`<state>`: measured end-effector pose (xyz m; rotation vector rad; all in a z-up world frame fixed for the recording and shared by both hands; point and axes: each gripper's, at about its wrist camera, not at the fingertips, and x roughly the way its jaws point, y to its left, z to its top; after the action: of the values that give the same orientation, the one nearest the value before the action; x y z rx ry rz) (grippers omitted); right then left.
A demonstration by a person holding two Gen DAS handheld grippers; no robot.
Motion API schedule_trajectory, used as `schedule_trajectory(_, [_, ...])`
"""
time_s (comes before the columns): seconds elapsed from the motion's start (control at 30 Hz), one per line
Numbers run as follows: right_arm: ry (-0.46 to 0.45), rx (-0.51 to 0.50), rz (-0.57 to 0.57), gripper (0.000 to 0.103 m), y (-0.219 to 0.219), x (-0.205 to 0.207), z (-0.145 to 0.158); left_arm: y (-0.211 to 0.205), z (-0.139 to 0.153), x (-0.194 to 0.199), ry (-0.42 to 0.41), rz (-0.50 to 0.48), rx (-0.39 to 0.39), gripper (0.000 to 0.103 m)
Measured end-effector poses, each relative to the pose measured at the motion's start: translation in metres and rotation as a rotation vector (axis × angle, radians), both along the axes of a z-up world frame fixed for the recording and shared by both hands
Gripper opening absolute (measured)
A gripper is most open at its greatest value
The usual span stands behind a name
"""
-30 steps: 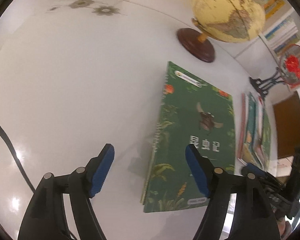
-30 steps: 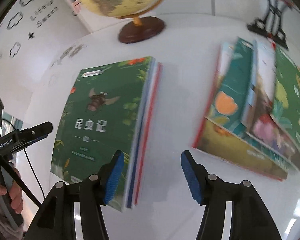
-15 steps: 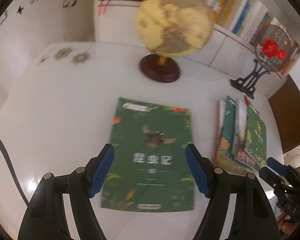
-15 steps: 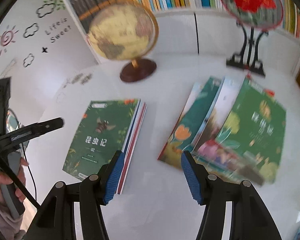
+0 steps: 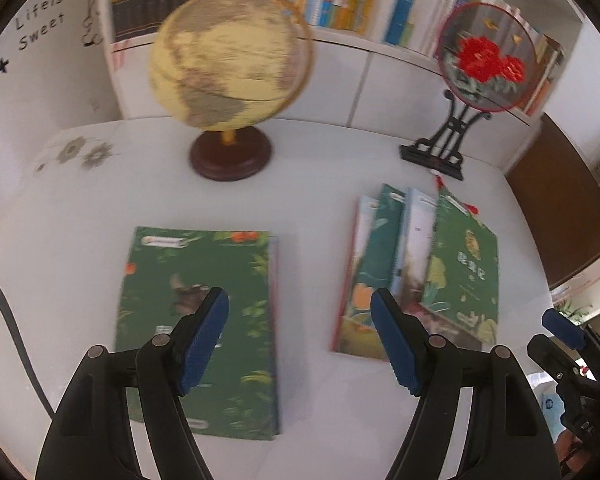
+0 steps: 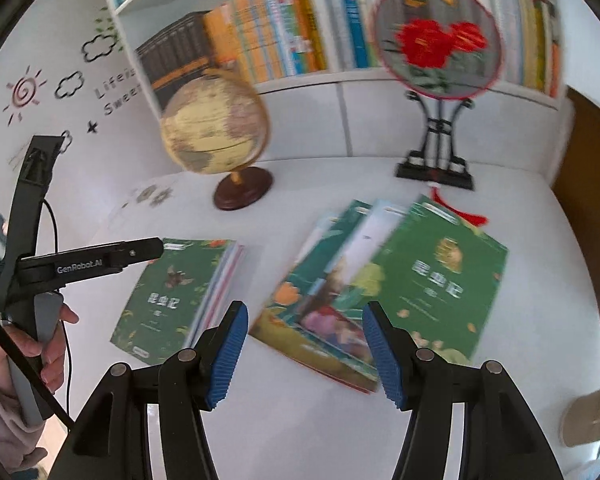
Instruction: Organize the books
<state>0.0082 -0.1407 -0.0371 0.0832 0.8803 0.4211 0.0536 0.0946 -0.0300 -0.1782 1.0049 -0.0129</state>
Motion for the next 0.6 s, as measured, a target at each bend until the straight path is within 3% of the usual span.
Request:
schedule_trajectory(0.23, [0.031, 0.013, -0.097, 0.058, -0.055, 0.006, -0.012, -0.058, -0.005, 0.022, 0.013, -0.115, -0.02, 0.072])
schedule_trajectory(0.47, [0.083, 0.029, -0.176, 0.058, -0.096, 0.019, -0.03, -0.115, -0.024, 0.057, 0.085, -0.267, -0.078, 0.072])
schedule_trajectory(0.6, [0.116, 0.041, -0.202, 0.058, -0.111, 0.028, -0.045, -0.141, -0.037, 0.075, 0.115, -0.339, -0.064, 0.072])
